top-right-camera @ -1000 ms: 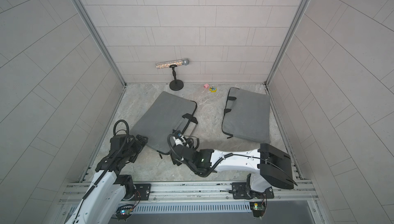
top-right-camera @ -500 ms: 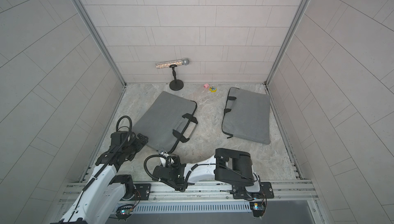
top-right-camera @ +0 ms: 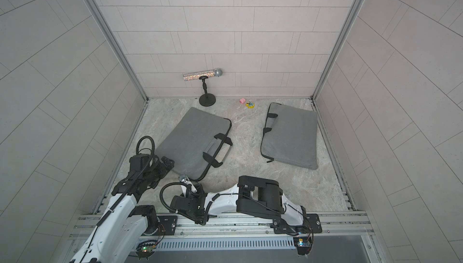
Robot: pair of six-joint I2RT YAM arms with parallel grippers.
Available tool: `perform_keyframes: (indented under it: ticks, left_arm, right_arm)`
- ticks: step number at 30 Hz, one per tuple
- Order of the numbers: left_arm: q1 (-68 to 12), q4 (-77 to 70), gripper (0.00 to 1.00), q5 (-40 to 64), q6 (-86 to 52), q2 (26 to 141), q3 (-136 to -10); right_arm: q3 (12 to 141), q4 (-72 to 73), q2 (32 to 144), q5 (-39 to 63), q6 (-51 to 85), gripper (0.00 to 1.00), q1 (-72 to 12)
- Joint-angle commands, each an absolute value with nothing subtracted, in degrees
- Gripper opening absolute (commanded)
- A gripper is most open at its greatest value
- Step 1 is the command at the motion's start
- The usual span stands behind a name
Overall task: Put the mouse into the laptop bag
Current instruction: Zip the zipper on the zippered laptop bag.
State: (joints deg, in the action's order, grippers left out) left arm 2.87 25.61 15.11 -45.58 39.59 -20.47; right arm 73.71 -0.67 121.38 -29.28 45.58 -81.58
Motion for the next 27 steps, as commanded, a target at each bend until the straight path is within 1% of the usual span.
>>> perform_keyframes:
  ticks: [1, 3, 6, 9, 14, 16, 22, 25, 27]
  left_arm:
    - [3.16, 25.93, 1.0, 15.42, -45.88, 38.7, -20.49]
    - [3.12, 26.05, 1.0, 15.42, -45.88, 38.5, -20.3]
    - [3.1, 26.02, 1.0, 15.53, -46.04, 38.24, -20.08]
    - [3.14, 25.84, 1.0, 15.8, -46.38, 37.98, -20.0]
    - [3.16, 24.04, 1.0, 17.58, -47.84, 36.85, -18.24]
    - [3.11, 23.9, 1.0, 17.8, -48.56, 36.33, -17.52]
    - [3.12, 22.8, 0.99, 19.08, -50.26, 35.51, -16.39]
    - [3.1, 19.86, 0.95, 21.7, -51.59, 35.66, -14.22]
    - [2.99, 17.32, 0.9, 23.03, -52.77, 35.92, -12.86]
  right_arm:
    - [76.11, -6.47, 124.11, -31.07, 48.09, 0.42, -80.14]
    - [77.25, -6.78, 125.51, -29.89, 48.36, 0.41, -79.37]
    - [79.45, -7.73, 127.56, -28.31, 48.32, 0.36, -78.75]
    - [80.69, -9.28, 128.57, -28.22, 49.02, 0.26, -78.66]
    - [80.08, -9.25, 127.81, -27.32, 49.69, 0.07, -78.66]
    - [79.99, -9.07, 127.38, -27.01, 49.81, 0.01, -78.66]
    - [77.83, -7.71, 125.17, -26.35, 50.09, 0.0, -78.66]
    - [74.51, -3.9, 122.56, -24.95, 49.67, 0.0, -78.66]
    - [72.7, -1.77, 120.74, -24.23, 49.44, 0.0, -78.66]
